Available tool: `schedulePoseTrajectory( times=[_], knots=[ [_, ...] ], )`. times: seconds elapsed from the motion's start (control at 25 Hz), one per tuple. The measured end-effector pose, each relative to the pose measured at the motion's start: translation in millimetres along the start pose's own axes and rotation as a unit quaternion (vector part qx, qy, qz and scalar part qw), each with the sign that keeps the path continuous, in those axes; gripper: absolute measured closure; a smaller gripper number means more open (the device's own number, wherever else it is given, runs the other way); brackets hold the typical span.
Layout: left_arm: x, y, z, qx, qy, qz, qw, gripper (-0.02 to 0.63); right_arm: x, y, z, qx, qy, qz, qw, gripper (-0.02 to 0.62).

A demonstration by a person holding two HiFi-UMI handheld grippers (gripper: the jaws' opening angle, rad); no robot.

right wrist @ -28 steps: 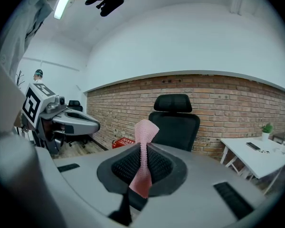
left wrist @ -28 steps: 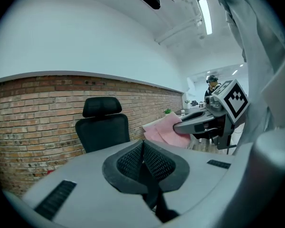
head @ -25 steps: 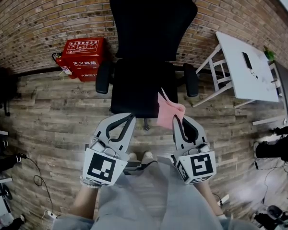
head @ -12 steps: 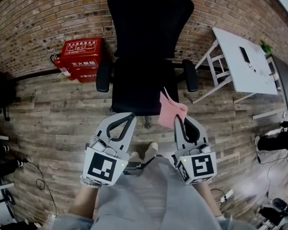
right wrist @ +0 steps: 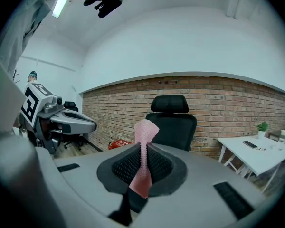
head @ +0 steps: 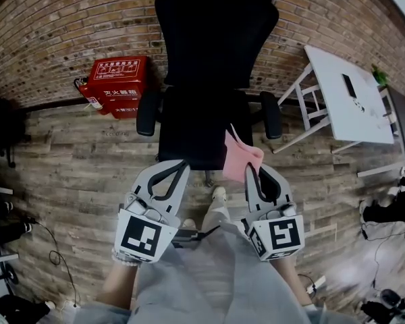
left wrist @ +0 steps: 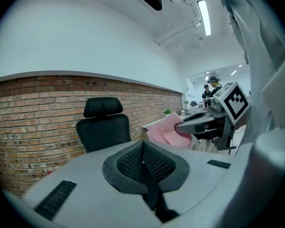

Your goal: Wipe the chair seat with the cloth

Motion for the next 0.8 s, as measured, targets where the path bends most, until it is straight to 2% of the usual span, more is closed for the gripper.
schedulePoseTrajectory(
  times=[0.8],
  knots=[
    [-1, 34, 134, -0.056, 0.010, 0.005, 0.9984, 0.588, 4, -121, 104, -0.063, 0.005, 0.009, 0.998, 0.543]
  ],
)
Point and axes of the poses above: the fingertips, and each gripper's own axes: z forward along the fingers, y to its left, x out of its underside, the point moved 8 cm from there along -z, backward along the fingers, and after that the axes turned 13 degrees about -y, right-handed, at the moved point
